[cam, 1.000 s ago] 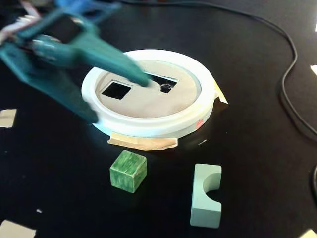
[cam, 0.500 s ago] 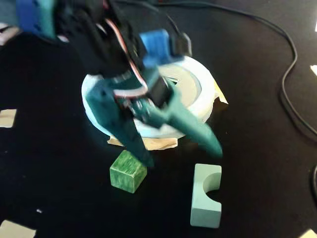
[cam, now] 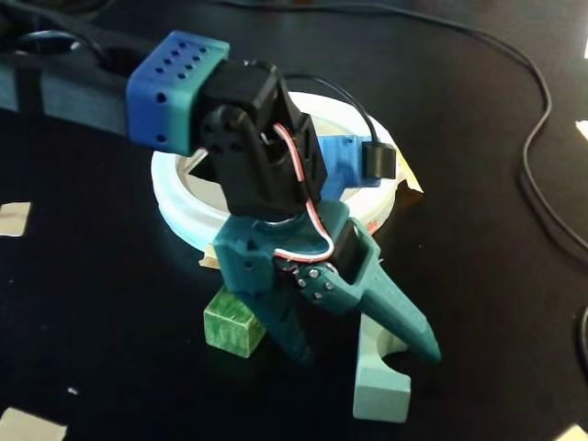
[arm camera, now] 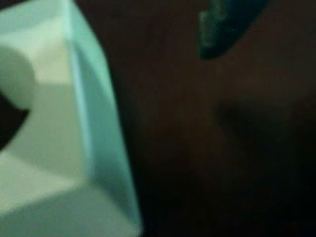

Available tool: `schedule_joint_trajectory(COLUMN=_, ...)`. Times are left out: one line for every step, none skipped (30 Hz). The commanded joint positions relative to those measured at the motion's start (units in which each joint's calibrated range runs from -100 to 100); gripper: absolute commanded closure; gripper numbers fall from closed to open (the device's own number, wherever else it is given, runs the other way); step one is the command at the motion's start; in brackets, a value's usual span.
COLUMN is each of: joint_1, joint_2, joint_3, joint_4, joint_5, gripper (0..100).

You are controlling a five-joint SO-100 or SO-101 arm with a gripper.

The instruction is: Pick up the U shape block and drop it in corresponding U shaped hole

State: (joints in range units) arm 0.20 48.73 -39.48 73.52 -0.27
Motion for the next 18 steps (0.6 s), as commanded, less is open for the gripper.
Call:
schedule_joint_trajectory(joint_1=-2.3, joint_2=-0.5, joint_3=-5.7, joint_4=0.6, joint_5=0.1, gripper=0)
schedule_joint_trajectory(joint_1=-2.3, joint_2=-0.5, joint_3=-5.7, joint_4=0.6, joint_5=0.1, gripper=0)
schedule_joint_trajectory(joint_1=-2.3, joint_2=-0.3, joint_3=-5.7, joint_4=0.6, joint_5=0.1, gripper=0)
schedule_joint_trajectory(joint_1=-2.3, joint_2=-0.3, joint_3=-5.7, joint_4=0.5, joint_5=0.1, gripper=0)
schedule_joint_trajectory(joint_1=-2.4, joint_2=-0.3, joint_3=-5.7, joint_4=0.5, joint_5=0.1, gripper=6)
schedule_joint_trajectory(joint_1=-2.4, joint_2=-0.3, joint_3=-5.7, joint_4=0.5, joint_5=0.1, gripper=12)
schedule_joint_trajectory(joint_1=-2.4, joint_2=-0.3, joint_3=-5.7, joint_4=0.5, joint_5=0.1, gripper=17)
schedule_joint_trajectory(joint_1=-2.4, joint_2=-0.4, joint_3=-5.7, joint_4=0.5, joint_5=0.1, gripper=27)
schedule_joint_trajectory(joint_1=-2.4, joint_2=-0.4, joint_3=-5.7, joint_4=0.5, joint_5=0.1, gripper=32)
schedule_joint_trajectory(joint_1=-2.4, joint_2=-0.4, joint_3=-5.7, joint_4=0.5, joint_5=0.1, gripper=38)
schedule_joint_trajectory(joint_1=-2.4, joint_2=-0.4, joint_3=-5.7, joint_4=0.4, joint_5=0.1, gripper=42)
schedule_joint_trajectory(joint_1=-2.4, joint_2=-0.3, joint_3=-5.7, joint_4=0.4, joint_5=0.1, gripper=46)
schedule_joint_trajectory(joint_1=-2.3, joint_2=-0.3, joint_3=-5.7, joint_4=0.2, joint_5=0.1, gripper=53)
schedule_joint_trajectory(joint_1=-2.3, joint_2=-0.3, joint_3=-5.7, joint_4=-0.1, joint_5=0.1, gripper=57)
schedule_joint_trajectory(joint_1=-2.3, joint_2=-0.3, joint_3=-5.7, joint_4=-0.5, joint_5=0.1, gripper=62)
schedule_joint_trajectory(joint_1=-2.3, joint_2=-0.3, joint_3=-5.7, joint_4=-0.6, joint_5=0.1, gripper=65)
schedule_joint_trajectory(joint_1=-2.3, joint_2=-0.3, joint_3=-5.7, joint_4=-0.6, joint_5=0.1, gripper=67)
schedule_joint_trajectory(joint_1=-2.3, joint_2=-0.3, joint_3=-5.7, joint_4=-0.7, joint_5=0.1, gripper=70)
